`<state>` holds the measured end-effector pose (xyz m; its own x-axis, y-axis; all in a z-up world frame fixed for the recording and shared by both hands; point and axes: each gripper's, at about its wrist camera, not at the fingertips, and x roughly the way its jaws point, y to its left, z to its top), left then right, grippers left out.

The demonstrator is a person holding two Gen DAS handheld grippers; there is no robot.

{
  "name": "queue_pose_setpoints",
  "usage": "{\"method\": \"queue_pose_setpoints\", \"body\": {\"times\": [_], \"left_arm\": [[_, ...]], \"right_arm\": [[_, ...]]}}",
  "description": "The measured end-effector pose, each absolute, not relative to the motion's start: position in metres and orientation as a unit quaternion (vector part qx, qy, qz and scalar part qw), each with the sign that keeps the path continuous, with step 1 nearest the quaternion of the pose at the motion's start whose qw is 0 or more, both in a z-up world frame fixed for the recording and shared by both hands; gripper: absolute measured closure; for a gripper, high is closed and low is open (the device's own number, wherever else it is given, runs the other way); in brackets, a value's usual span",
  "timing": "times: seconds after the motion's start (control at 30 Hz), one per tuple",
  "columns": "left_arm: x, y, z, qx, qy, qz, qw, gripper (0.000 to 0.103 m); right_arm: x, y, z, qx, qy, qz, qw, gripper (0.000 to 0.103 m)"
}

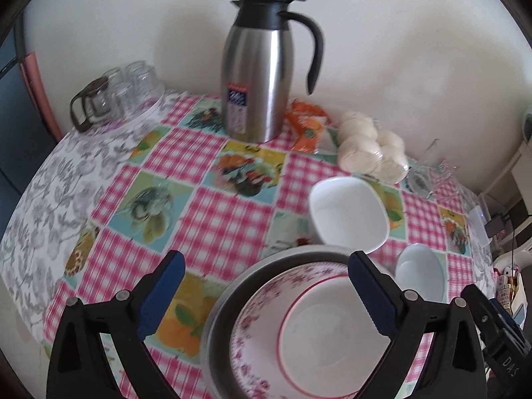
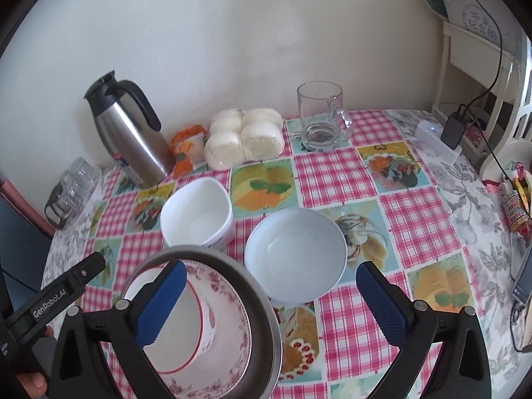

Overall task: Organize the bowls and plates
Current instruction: 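Move the right tool to the white square bowl's rim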

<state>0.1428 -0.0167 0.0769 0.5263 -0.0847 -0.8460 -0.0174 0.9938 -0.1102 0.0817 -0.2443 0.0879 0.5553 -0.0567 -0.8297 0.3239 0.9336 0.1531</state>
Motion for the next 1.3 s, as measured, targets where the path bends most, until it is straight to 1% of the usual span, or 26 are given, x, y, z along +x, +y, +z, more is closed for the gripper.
{"method": "queue_pose_setpoints", "body": {"times": [0.27,0.4,0.63,0.9,1.17,1.3], "left_arm": [[0.158,-0.026,0.079,-0.081,0.447,-0.05,0.89,0.004],[0.169,-0.026,0.072,-0.083,0.455,-0.056,0.885,0.004],[0.185,-0.029,0.059,-0.048,0.456,-0.058,0.887,0.004],[0.203,-0.029,0.053,-0.038,0.439,-0.076,0.895,0.004],[0.224,-0.021,0.039,-0.078,0.477,-0.111,0.869,0.004],[0.23,-0.015,0.039,-0.1,0.474,-0.121,0.867,0.004]], "right_arm": [[0.092,-0.246,0.079,0.156,0.453,-0.1,0.872,0.0],[0.099,-0.245,0.07,0.154,0.461,-0.101,0.868,0.0],[0.111,-0.242,0.058,0.148,0.463,-0.1,0.868,0.0],[0.125,-0.241,0.046,0.149,0.473,-0.087,0.864,0.0],[0.141,-0.238,0.035,0.145,0.488,-0.082,0.857,0.0],[0.156,-0.237,0.039,0.136,0.49,-0.074,0.858,0.0]]}}
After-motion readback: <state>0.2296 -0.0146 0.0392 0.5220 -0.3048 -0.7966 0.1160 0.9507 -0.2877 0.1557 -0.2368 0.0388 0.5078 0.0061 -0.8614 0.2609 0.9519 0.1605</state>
